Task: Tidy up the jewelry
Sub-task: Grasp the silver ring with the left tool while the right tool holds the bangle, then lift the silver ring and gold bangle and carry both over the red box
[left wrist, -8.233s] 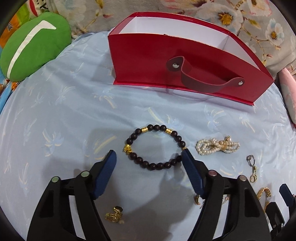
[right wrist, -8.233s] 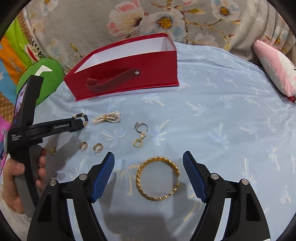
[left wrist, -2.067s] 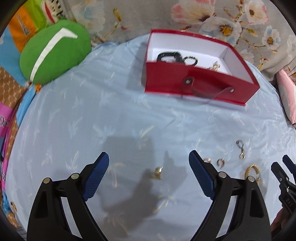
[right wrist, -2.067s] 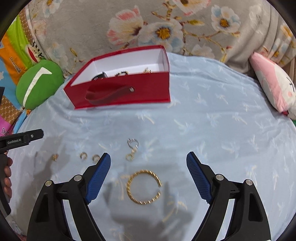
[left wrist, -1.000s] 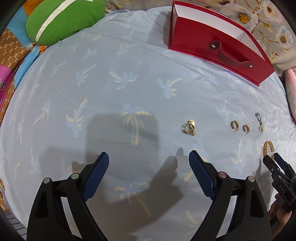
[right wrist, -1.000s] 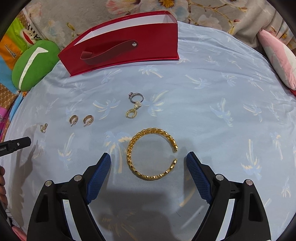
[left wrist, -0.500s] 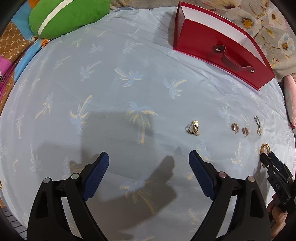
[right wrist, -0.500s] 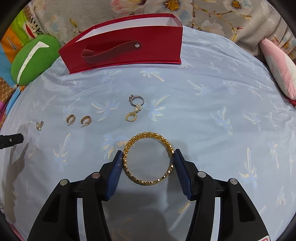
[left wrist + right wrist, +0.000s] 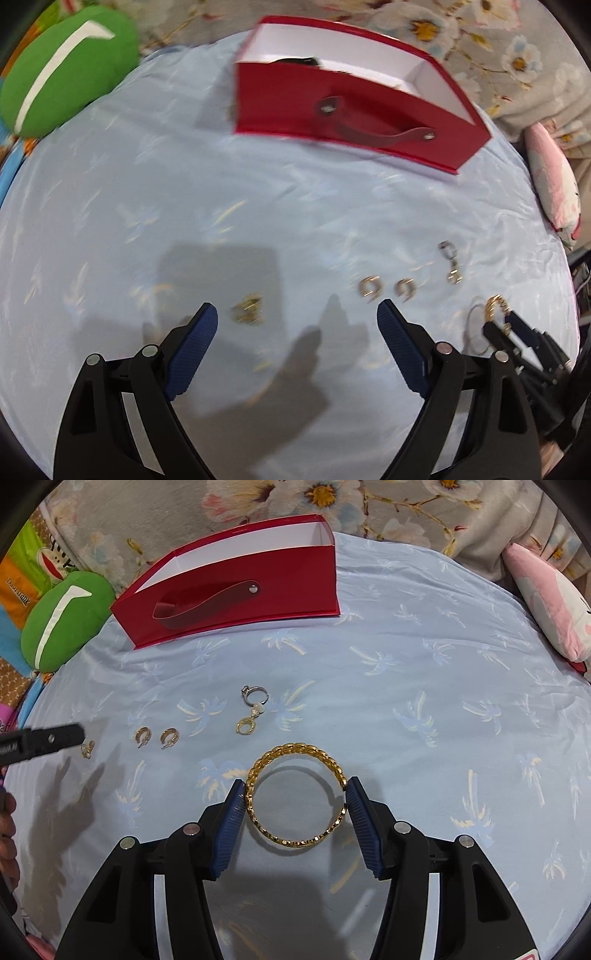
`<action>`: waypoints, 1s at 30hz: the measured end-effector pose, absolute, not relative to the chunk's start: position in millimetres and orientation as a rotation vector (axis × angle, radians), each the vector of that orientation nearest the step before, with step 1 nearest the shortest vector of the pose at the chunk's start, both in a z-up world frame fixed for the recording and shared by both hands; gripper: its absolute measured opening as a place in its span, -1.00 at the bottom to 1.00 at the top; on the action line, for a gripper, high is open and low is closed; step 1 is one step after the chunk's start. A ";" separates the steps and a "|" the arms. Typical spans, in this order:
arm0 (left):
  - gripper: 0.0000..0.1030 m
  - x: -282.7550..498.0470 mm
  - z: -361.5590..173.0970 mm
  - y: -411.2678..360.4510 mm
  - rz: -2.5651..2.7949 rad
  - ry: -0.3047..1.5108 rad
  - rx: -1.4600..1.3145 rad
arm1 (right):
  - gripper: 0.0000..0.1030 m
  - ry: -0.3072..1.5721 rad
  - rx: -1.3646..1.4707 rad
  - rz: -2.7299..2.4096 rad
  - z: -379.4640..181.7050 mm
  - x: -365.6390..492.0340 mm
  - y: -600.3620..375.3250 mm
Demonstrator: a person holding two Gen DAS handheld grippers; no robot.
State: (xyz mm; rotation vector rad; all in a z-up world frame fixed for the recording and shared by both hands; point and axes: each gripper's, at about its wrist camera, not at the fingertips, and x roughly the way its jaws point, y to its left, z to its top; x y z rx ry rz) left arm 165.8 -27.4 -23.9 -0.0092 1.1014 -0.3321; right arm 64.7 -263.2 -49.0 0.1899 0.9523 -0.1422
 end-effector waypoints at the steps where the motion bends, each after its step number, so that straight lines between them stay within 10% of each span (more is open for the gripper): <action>1: 0.66 169.1 -21.8 -39.4 -0.353 1.098 -0.002 | 0.05 0.952 0.193 -0.145 -48.6 63.9 -265.3; 18: 0.24 206.2 -58.7 -187.8 -0.463 1.185 0.118 | 0.05 0.966 0.244 -0.197 -51.4 60.8 -298.3; 26: -0.86 196.0 -58.4 -197.5 -0.429 1.130 0.237 | 0.06 0.976 0.266 -0.217 -41.6 63.8 -306.7; 30: -0.91 192.4 -59.1 -190.1 -0.443 1.122 0.246 | 0.06 0.954 0.266 -0.210 -33.2 64.8 -305.9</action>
